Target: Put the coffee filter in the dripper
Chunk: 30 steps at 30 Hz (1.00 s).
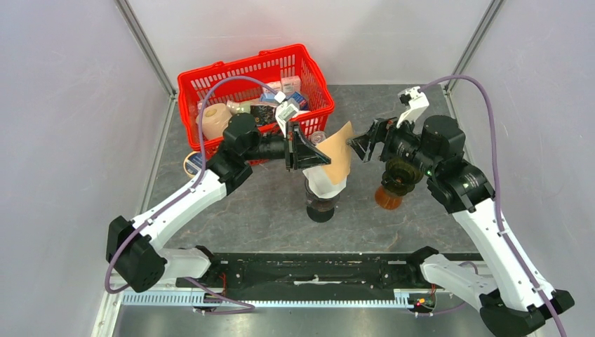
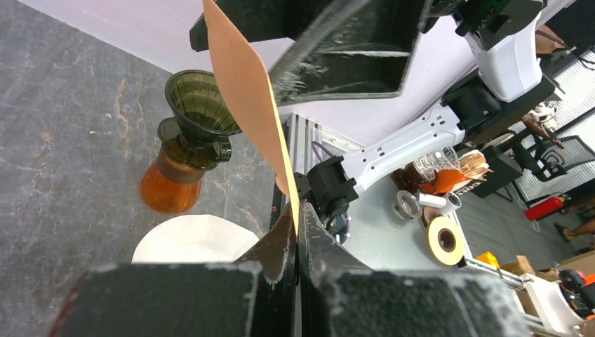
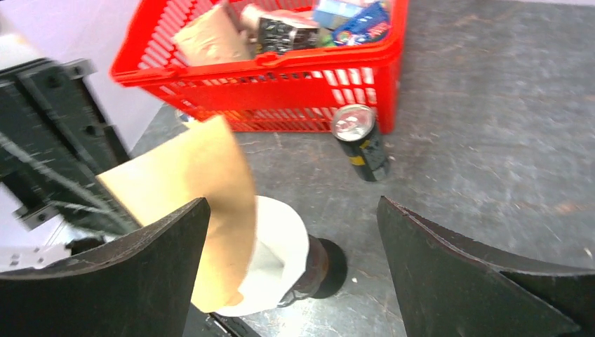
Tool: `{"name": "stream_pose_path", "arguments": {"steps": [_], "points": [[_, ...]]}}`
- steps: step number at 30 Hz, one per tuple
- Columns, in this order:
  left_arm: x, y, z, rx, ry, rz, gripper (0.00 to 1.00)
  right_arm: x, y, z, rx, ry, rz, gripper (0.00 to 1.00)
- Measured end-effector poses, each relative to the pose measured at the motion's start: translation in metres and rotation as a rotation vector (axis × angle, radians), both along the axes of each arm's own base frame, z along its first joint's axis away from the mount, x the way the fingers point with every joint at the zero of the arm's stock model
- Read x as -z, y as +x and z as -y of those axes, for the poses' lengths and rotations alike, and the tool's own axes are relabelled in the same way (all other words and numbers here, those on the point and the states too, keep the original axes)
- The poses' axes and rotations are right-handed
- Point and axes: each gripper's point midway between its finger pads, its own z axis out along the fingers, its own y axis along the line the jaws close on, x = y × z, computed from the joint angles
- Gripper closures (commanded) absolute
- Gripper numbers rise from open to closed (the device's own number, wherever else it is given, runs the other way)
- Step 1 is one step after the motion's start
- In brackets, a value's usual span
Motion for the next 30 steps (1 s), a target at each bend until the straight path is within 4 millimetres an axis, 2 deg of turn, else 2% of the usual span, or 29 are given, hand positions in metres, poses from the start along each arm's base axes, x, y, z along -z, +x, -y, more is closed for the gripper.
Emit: {"name": "stream_pose_path", "arguments": {"steps": [4, 7, 11, 15, 20, 24, 30], "points": [[0.0, -0.003, -0.004, -0.002, 0.011, 0.042, 0.98, 0.014, 0.005, 0.022, 0.136, -0.026, -0.04, 0.03], [0.002, -0.004, -0.006, -0.003, 0.022, 0.068, 0.98, 0.034, 0.007, 0.036, 0.219, -0.061, -0.082, 0.03], [0.004, -0.008, -0.009, 0.004, 0.032, 0.105, 0.98, 0.058, 0.001, 0.045, 0.246, -0.096, -0.129, 0.03], [0.006, -0.01, -0.011, 0.016, 0.037, 0.133, 0.98, 0.068, -0.008, 0.038, 0.182, -0.104, -0.144, 0.03], [0.008, -0.013, -0.011, 0.032, 0.043, 0.148, 0.98, 0.074, -0.022, 0.019, 0.032, -0.094, -0.14, 0.03], [0.008, -0.013, -0.011, 0.032, 0.044, 0.152, 0.98, 0.07, -0.031, 0.01, -0.042, -0.079, -0.122, 0.03], [0.008, -0.012, -0.011, 0.03, 0.045, 0.158, 0.98, 0.055, -0.042, 0.007, -0.094, -0.051, -0.064, 0.03]]}}
